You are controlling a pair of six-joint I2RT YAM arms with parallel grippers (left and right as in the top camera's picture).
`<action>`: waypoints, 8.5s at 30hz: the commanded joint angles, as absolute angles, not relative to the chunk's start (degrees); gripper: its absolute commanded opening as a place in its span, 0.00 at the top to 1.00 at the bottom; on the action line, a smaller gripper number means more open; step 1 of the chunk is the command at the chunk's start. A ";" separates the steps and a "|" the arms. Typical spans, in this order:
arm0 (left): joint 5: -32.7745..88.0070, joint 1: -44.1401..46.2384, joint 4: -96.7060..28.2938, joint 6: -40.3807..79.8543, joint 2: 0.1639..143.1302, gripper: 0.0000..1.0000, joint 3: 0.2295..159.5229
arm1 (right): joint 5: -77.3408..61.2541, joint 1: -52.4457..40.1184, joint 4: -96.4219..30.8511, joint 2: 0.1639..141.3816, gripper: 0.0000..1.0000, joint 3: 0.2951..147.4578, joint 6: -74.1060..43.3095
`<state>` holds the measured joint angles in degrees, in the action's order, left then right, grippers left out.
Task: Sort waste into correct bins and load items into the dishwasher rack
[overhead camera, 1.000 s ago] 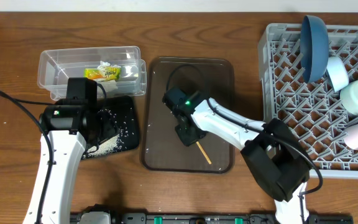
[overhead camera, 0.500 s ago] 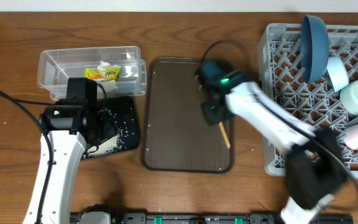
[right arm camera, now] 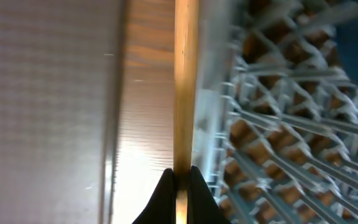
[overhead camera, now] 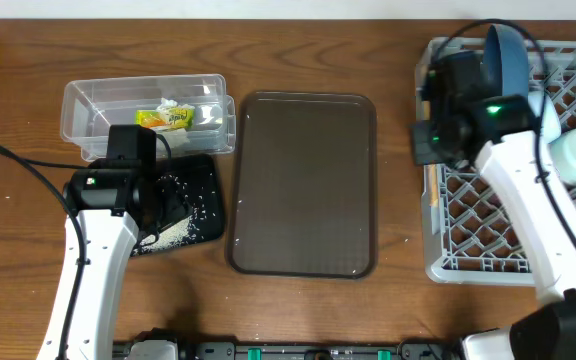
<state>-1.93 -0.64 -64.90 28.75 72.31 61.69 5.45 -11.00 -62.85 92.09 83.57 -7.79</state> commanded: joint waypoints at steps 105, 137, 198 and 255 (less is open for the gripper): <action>5.54 9.78 -53.87 9.23 33.61 0.00 52.34 | -6.02 4.05 -52.29 34.87 0.01 36.91 -12.16; 5.54 9.78 -53.87 9.23 33.61 0.01 52.34 | -3.05 -1.85 -18.24 0.69 0.01 8.73 -9.54; 3.60 9.78 -54.85 8.36 32.05 0.01 52.10 | -2.83 -2.44 -4.08 0.32 0.01 0.32 7.55; 0.80 3.88 -4.03 6.02 0.23 0.01 0.23 | -2.83 -2.44 -4.08 0.32 0.01 0.32 7.55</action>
<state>1.74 4.16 -1.48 7.16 0.58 0.99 -2.83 -2.85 -3.88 0.69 0.45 6.96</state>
